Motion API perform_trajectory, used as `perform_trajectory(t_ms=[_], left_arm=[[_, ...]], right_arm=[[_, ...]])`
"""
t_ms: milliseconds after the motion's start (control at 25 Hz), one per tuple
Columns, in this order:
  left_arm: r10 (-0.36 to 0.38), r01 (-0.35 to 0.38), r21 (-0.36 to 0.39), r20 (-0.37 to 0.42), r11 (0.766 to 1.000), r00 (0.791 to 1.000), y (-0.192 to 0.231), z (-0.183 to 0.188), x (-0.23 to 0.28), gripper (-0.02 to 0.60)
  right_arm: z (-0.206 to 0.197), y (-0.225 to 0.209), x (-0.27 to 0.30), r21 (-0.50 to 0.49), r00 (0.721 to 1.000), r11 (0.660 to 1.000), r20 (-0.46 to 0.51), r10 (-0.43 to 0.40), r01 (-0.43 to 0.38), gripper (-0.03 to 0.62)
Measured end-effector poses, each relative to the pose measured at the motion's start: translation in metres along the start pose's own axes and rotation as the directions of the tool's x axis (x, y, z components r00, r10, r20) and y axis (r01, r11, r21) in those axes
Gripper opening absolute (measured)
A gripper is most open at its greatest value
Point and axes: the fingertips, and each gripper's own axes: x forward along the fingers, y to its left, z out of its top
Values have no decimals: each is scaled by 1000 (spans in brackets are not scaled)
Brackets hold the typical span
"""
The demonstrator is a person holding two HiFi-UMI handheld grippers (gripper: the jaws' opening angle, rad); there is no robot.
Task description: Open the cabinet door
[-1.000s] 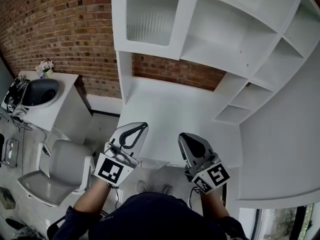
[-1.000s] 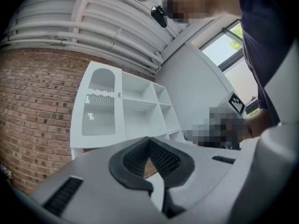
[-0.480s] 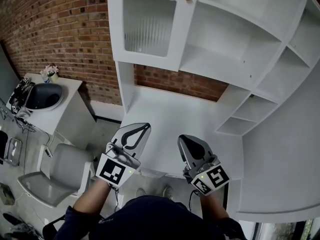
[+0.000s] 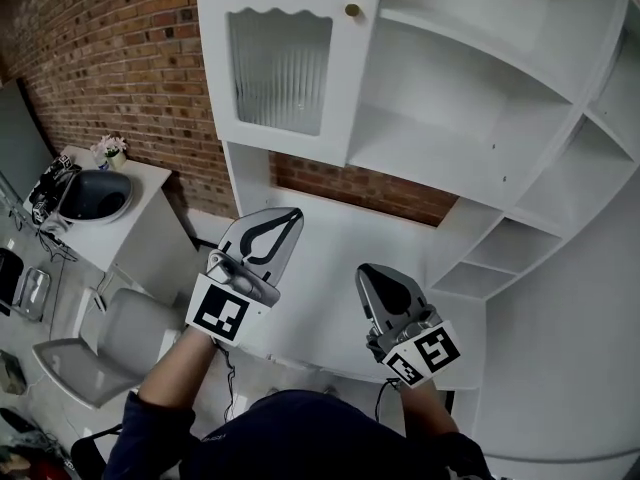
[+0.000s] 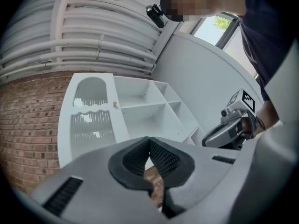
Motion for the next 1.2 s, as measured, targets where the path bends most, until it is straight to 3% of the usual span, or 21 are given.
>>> perform_trajectory(t_ms=[200,440,760,920,1200], left_arm=[[7,-4,179,-15,984,1000,16,15,40,8],[56,-55,228,3,972,998,51,28,88,9],[91,-94,394,28,914,995,89,61,141,59],[120,-128,469,47,874,992,108,80,159,101],[160,-195,552,111,811,981,137,117,184,154]], right_arm=[[13,-29,8,-23,999,999,41,27,-26,23],[23,-55,18,-30,995,998,80,56,-54,24],[33,-84,22,-30,991,998,120,65,-61,23],[28,-98,21,-15,992,999,119,50,-49,25],[22,-116,23,3,993,999,113,38,-39,25]])
